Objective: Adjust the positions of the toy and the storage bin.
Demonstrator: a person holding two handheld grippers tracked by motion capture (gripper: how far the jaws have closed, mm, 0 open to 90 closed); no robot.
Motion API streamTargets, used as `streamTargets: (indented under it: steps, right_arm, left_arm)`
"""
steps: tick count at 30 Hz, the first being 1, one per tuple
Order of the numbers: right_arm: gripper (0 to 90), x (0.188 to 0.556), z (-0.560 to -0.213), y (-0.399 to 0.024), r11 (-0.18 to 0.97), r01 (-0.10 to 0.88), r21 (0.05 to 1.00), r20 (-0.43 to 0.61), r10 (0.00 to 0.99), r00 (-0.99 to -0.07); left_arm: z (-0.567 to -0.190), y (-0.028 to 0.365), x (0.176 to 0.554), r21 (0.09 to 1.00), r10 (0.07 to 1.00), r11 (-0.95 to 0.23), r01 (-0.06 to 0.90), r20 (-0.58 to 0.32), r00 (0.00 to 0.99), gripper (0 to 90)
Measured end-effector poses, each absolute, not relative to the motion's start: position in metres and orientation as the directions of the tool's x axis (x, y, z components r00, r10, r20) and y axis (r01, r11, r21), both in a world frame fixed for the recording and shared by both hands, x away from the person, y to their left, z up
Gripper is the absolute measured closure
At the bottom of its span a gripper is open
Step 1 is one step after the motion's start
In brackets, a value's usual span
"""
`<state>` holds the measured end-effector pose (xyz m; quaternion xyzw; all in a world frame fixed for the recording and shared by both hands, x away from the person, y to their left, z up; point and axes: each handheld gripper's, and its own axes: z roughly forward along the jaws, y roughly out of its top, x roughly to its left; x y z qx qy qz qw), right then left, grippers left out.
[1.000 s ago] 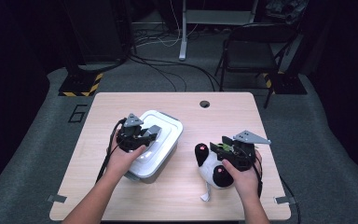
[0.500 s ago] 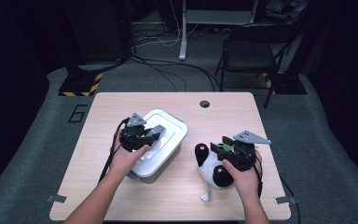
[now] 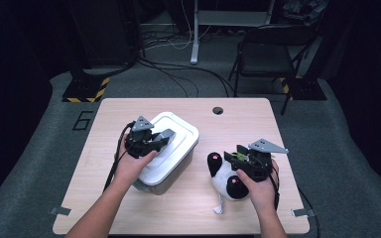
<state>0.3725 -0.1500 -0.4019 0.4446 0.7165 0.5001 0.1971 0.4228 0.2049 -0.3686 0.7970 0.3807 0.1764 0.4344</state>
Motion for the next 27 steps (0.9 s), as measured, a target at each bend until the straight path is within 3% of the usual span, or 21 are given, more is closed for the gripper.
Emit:
streamTargets:
  steps: [17,27]
  right_arm:
    - [40.7,0.373,-0.403,-0.150,0.107,0.442,0.891,0.160,0.836,-0.524]
    - [40.7,0.373,-0.405,-0.151,0.108,0.446,0.888,0.160,0.838,-0.521]
  left_arm:
    - [-0.356,0.254,0.422,0.830,0.810,-0.304,0.467,-0.033,0.586,66.8]
    - [-0.360,0.303,0.418,0.837,0.860,-0.231,0.496,-0.062,0.506,66.8]
